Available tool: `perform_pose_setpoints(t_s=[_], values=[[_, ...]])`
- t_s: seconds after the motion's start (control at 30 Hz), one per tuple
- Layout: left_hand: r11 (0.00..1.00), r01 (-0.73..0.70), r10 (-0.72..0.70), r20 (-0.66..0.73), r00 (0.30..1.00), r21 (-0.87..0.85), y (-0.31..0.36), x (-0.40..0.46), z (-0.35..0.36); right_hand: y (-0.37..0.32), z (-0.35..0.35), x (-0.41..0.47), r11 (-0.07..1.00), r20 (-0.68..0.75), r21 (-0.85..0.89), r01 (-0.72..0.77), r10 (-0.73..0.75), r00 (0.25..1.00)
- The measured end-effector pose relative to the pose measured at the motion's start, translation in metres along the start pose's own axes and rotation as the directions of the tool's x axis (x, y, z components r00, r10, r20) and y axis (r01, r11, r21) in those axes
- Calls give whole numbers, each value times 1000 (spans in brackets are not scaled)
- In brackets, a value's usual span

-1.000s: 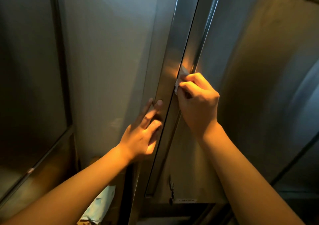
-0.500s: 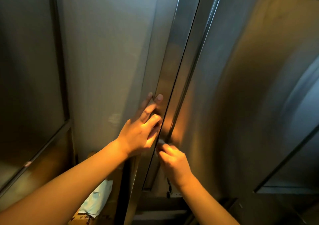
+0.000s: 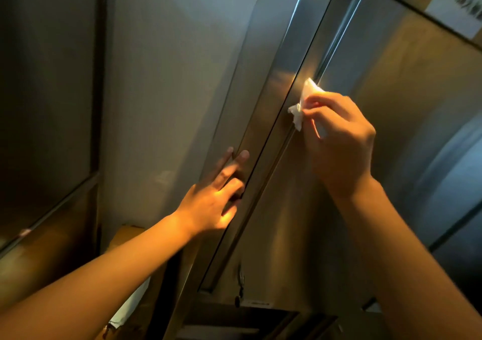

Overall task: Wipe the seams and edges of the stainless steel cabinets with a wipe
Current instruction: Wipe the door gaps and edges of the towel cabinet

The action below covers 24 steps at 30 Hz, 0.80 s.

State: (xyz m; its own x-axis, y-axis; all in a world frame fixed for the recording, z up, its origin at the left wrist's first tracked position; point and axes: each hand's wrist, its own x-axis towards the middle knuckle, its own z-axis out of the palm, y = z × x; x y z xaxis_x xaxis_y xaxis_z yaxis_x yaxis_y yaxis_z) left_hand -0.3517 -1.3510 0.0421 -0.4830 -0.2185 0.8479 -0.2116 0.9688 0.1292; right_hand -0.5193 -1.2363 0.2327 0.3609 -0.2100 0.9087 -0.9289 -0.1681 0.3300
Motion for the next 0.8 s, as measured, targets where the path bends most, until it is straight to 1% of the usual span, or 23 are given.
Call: perform_pose_setpoints(t_s=[0.07, 0.13, 0.27, 0.4, 0.5, 0.63, 0.73, 0.8], values=[[1000, 17, -17, 11, 1000, 4, 1, 0, 0, 11, 11, 2, 998, 45, -35, 57, -56, 997], [1000, 16, -16, 11, 1000, 18, 0, -3, 1, 13, 18, -8, 995, 69, -4, 97, -97, 993], [1000, 10, -10, -18, 1000, 7, 0, -9, 8, -2, 24, -45, 993, 148, 47, 106, -112, 983], [991, 62, -68, -49, 996, -119, 3, -10, 18, -21, 34, -91, 994, 275, 81, 71, -91, 957], [980, 87, -107, -107, 988, -177, 3, -14, 20, -32, 42, -125, 995, 321, 93, 27, -55, 945], [984, 87, -106, -118, 987, -154, 5, -15, 18, -49, 56, -173, 996, 385, 86, -24, -11, 923], [986, 94, -102, -53, 993, -136, 2, -20, 12, -63, 67, -219, 997, 454, 68, -43, 7, 891], [989, 112, -113, -6, 994, -101, 0, -22, 5, -71, 75, -246, 994, 517, 91, -67, 10, 856]])
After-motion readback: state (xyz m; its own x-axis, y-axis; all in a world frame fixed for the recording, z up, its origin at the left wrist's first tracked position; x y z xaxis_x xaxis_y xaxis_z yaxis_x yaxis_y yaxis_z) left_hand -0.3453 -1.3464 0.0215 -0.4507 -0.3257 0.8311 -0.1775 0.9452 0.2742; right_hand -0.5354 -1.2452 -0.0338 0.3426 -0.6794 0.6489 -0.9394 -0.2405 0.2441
